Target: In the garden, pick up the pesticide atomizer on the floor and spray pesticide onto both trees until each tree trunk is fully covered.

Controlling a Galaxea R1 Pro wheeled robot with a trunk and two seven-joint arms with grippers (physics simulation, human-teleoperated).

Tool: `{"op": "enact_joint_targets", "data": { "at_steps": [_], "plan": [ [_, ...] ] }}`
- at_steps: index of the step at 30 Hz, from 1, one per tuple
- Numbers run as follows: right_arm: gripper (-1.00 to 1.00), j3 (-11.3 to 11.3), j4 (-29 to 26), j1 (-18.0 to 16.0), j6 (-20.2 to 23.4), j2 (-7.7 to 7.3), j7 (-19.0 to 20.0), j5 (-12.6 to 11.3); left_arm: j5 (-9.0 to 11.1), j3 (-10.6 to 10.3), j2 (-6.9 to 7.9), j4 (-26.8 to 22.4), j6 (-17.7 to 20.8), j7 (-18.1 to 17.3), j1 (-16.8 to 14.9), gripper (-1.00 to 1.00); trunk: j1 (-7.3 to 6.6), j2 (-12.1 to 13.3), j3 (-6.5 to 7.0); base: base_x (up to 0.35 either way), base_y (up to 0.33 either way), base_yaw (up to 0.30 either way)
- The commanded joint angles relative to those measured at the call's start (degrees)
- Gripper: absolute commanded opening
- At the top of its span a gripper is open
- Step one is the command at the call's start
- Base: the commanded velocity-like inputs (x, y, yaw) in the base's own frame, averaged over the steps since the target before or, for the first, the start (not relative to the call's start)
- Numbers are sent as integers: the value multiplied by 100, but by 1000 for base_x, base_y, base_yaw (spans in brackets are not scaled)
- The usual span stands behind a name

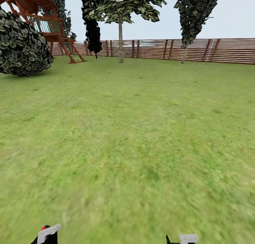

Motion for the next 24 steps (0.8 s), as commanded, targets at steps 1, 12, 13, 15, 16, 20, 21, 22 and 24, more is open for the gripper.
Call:
{"op": "enact_joint_targets", "data": {
  "at_steps": [1,12,13,15,16,20,21,22,24],
  "plan": [
    [100,-46,6,-3,-15,0,-16,59,-60,38,0,6,-21,14,-6,-100,3,-2,-5,338,0,0],
    [100,-45,6,-1,-15,-2,-16,59,-60,38,0,6,-21,14,-6,-100,3,-2,-5,338,0,0],
    [100,-45,6,0,-15,-2,-16,59,-60,38,0,6,-24,14,-6,-100,3,-2,-5,338,0,0],
    [100,-45,6,-2,-15,-2,-16,59,-60,38,0,6,-28,14,-5,-100,3,-2,-5,338,0,0],
    [100,-45,6,-3,-15,-2,-16,59,-60,38,0,6,-29,14,-7,-100,3,-2,-5,338,0,0],
    [100,-45,6,-2,-15,-2,-16,59,-60,38,0,6,-29,14,-6,-100,3,-2,-5,338,0,0],
    [100,-45,6,-2,-15,-2,-16,59,-60,38,0,6,-28,14,-5,-100,3,-2,-5,338,0,0],
    [100,-45,6,-1,-15,-2,-16,59,-60,38,-2,6,-28,14,-4,-100,3,-2,-5,338,0,0],
    [100,-45,6,-2,-15,-2,-16,59,-60,38,-2,6,-29,14,-6,-100,3,-2,-5,338,0,0]
  ]
}}
